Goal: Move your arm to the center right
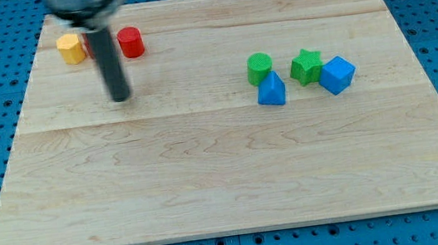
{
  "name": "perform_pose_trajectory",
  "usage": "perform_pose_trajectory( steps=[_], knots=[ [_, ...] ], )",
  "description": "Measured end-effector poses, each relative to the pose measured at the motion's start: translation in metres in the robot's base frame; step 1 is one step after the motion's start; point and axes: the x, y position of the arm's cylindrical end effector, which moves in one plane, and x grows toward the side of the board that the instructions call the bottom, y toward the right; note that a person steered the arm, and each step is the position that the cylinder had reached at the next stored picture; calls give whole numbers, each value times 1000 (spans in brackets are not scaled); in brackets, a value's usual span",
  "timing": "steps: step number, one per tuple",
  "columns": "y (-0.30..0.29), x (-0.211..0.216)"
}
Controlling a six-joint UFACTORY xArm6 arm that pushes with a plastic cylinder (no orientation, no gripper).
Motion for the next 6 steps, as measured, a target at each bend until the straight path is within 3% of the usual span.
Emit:
perform_pose_trajectory(
  steps=[1,2,3,4,5,6],
  knots=[
    [37,7],
    [91,70],
    [215,124],
    [355,126],
    [434,63],
    [453,27]
  ],
)
